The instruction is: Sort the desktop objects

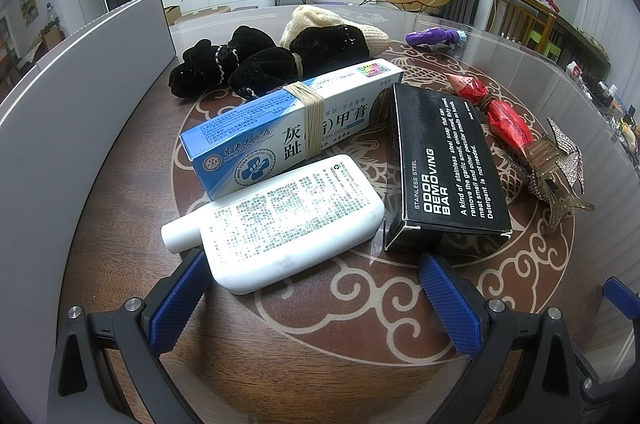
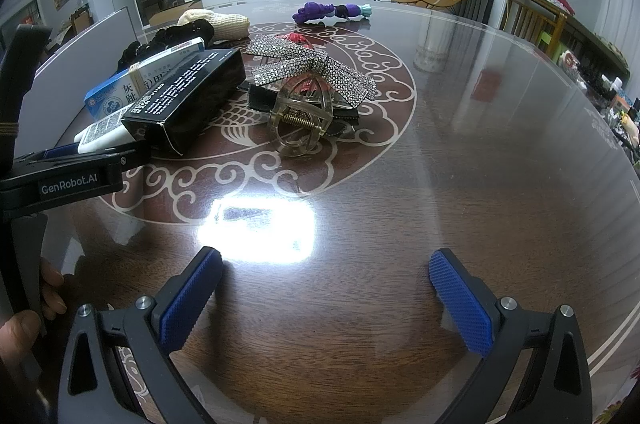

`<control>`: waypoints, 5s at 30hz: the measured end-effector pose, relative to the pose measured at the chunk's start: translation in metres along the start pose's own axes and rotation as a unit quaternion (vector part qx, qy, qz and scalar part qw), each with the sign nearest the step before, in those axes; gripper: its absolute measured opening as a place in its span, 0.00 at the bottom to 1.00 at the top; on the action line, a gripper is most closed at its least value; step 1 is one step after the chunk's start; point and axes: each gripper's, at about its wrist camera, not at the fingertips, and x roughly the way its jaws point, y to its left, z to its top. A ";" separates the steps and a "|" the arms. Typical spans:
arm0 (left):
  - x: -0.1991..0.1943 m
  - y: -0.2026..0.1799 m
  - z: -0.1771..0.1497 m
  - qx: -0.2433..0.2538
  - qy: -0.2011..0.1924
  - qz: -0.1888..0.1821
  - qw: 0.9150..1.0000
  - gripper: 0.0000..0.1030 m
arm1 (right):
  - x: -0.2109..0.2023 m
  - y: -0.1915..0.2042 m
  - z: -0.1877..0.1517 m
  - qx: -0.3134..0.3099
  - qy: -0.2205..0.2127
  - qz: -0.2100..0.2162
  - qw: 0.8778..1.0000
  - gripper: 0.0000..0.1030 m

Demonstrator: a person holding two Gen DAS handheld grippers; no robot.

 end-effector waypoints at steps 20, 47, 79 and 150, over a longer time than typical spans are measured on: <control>0.000 0.000 0.000 0.000 0.000 0.000 1.000 1.00 | 0.000 0.000 0.000 0.000 0.000 0.000 1.000 1.00; 0.000 0.000 0.000 0.000 0.000 0.000 1.000 1.00 | 0.000 0.000 0.000 0.000 0.000 0.000 1.000 1.00; -0.033 0.018 -0.043 0.026 0.005 -0.016 1.000 1.00 | 0.000 0.000 0.000 0.000 0.000 0.001 1.000 1.00; -0.044 0.033 -0.061 0.052 -0.003 -0.038 0.998 1.00 | 0.002 0.000 0.006 -0.018 0.020 0.021 0.999 1.00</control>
